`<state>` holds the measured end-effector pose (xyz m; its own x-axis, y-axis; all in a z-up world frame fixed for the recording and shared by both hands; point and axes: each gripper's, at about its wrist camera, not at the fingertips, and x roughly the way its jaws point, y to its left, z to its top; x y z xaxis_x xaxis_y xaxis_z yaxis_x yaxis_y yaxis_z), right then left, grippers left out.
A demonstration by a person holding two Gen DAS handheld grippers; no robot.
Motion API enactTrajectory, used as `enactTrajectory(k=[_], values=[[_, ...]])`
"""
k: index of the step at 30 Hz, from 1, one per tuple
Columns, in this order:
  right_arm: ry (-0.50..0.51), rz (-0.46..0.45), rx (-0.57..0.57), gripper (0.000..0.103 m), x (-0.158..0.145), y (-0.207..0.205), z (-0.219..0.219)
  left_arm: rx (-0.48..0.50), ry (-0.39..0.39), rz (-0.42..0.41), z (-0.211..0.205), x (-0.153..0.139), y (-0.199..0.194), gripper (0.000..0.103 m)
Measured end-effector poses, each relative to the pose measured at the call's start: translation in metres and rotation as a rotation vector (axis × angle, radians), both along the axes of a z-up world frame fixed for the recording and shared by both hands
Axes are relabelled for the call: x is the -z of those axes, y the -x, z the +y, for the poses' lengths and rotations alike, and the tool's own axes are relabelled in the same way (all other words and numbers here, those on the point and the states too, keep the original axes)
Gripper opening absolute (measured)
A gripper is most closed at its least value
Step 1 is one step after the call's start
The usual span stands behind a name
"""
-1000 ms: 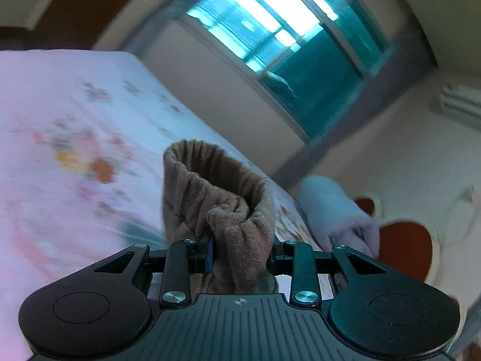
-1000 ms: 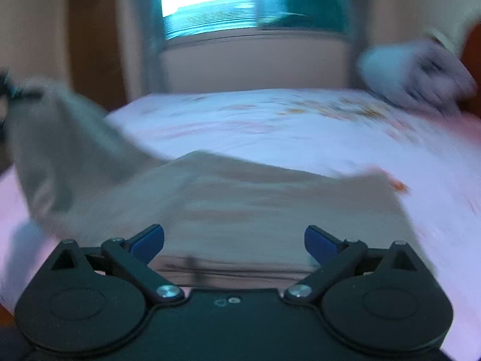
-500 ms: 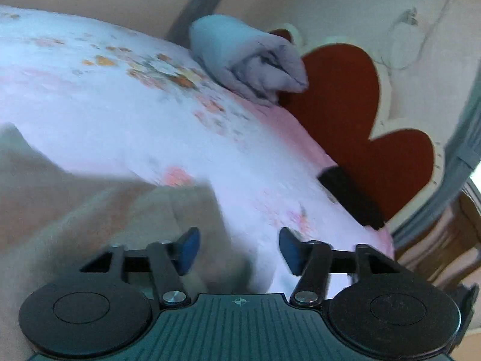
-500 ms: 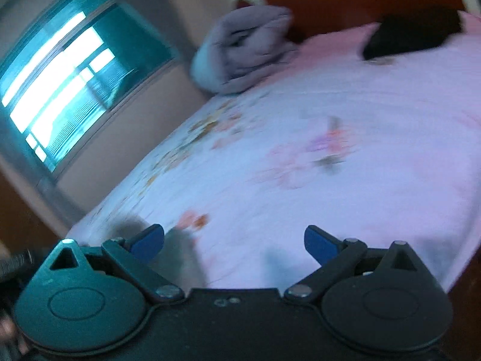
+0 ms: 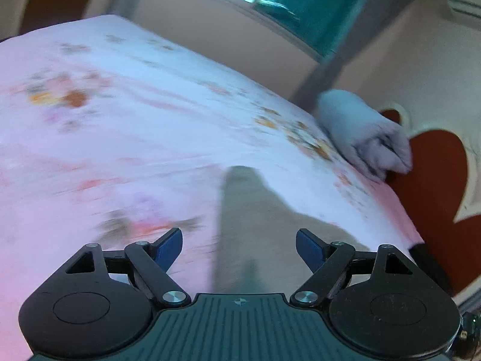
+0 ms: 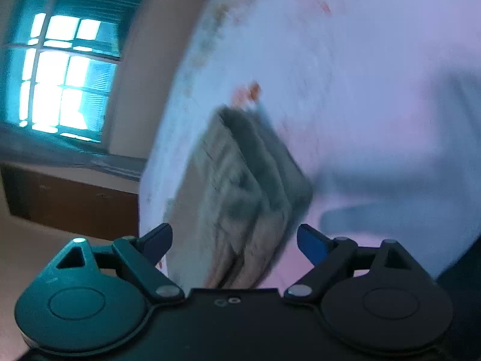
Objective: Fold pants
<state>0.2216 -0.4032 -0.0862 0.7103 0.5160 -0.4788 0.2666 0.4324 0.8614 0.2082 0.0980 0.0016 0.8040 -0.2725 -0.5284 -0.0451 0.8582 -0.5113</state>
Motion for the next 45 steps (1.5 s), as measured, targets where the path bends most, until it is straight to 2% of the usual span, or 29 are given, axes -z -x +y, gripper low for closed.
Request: enactTrajectory(k=[4,5,6,7,9,12,14,16,17,18,20,21,23,24,25,26,27,28,29,31,32,33,38,40,41,43,44,45], values=[[-0.025,0.063,0.032,0.083,0.008,-0.012,0.014,-0.042,0.014,0.021,0.032,0.023,0.025,0.082],[-0.01,0.076,0.045,0.079,0.01,-0.017,0.016,-0.041,0.004,0.03,0.035,0.03,0.028,0.082],[0.003,0.085,0.052,0.05,0.011,-0.023,0.016,-0.031,-0.021,0.043,0.03,0.036,0.022,0.082],[0.024,0.076,0.041,0.039,0.009,-0.028,0.02,-0.019,-0.062,0.057,0.027,0.04,0.021,0.082],[0.113,0.053,0.026,0.034,-0.001,-0.032,0.032,0.037,-0.189,0.075,0.015,0.046,0.018,0.082],[0.202,-0.044,-0.004,0.03,-0.023,-0.026,0.045,0.18,-0.397,0.064,-0.017,0.047,0.018,0.082],[0.215,-0.15,-0.025,0.03,-0.044,-0.027,0.054,0.264,-0.485,0.023,-0.036,0.049,0.024,0.082],[0.241,-0.278,-0.056,0.029,-0.069,-0.029,0.065,0.296,-0.523,-0.013,-0.05,0.049,0.026,0.084],[0.242,-0.332,-0.062,0.012,-0.078,-0.03,0.069,0.306,-0.532,-0.022,-0.055,0.05,0.025,0.085],[0.223,-0.404,-0.07,0.001,-0.087,-0.028,0.07,0.319,-0.53,-0.029,-0.06,0.05,0.023,0.086],[0.2,-0.478,-0.072,0.001,-0.093,-0.027,0.066,0.326,-0.523,-0.046,-0.069,0.046,0.02,0.087],[0.211,-0.48,-0.071,0.001,-0.089,-0.028,0.064,0.306,-0.529,-0.046,-0.072,0.046,0.016,0.088],[0.256,-0.362,-0.061,0.002,-0.067,-0.036,0.056,0.241,-0.541,-0.009,-0.075,0.05,0.002,0.088],[0.292,-0.241,-0.048,0.007,-0.048,-0.043,0.051,0.206,-0.56,0.045,-0.075,0.054,-0.008,0.088],[0.277,-0.158,-0.047,0.008,-0.031,-0.045,0.044,0.188,-0.557,0.072,-0.074,0.058,-0.014,0.088],[0.242,-0.101,-0.046,0.016,-0.017,-0.049,0.039,0.191,-0.524,0.075,-0.071,0.058,-0.016,0.088],[0.215,-0.066,-0.027,0.031,-0.009,-0.046,0.034,0.192,-0.518,0.071,-0.069,0.058,-0.015,0.088],[0.201,-0.055,0.005,0.039,-0.003,-0.039,0.029,0.197,-0.528,0.067,-0.069,0.058,-0.013,0.088],[0.186,-0.068,0.02,0.048,-0.002,-0.034,0.026,0.201,-0.534,0.069,-0.068,0.06,-0.012,0.088],[0.165,-0.075,0.033,0.055,0.0,-0.026,0.022,0.2,-0.526,0.074,-0.065,0.063,-0.011,0.089],[0.144,-0.085,0.047,0.071,0.0,-0.026,0.021,0.2,-0.518,0.079,-0.063,0.063,-0.011,0.089],[0.131,-0.093,0.064,0.08,-0.001,-0.023,0.021,0.2,-0.517,0.082,-0.063,0.063,-0.011,0.09],[0.142,-0.041,0.02,0.074,-0.004,-0.037,0.032,0.184,-0.533,0.082,-0.064,0.065,-0.013,0.092],[0.142,-0.051,0.014,0.073,-0.008,-0.039,0.039,0.166,-0.539,0.08,-0.062,0.065,-0.011,0.092],[0.148,-0.065,0.005,0.066,-0.009,-0.041,0.043,0.161,-0.538,0.085,-0.061,0.065,-0.011,0.092],[0.201,-0.05,-0.015,0.063,-0.011,-0.052,0.052,0.157,-0.54,0.098,-0.06,0.066,-0.013,0.092],[0.234,-0.023,-0.036,0.054,-0.009,-0.059,0.056,0.157,-0.546,0.107,-0.06,0.067,-0.014,0.092],[0.264,0.011,-0.049,0.035,-0.006,-0.065,0.058,0.154,-0.548,0.111,-0.06,0.068,-0.015,0.092]])
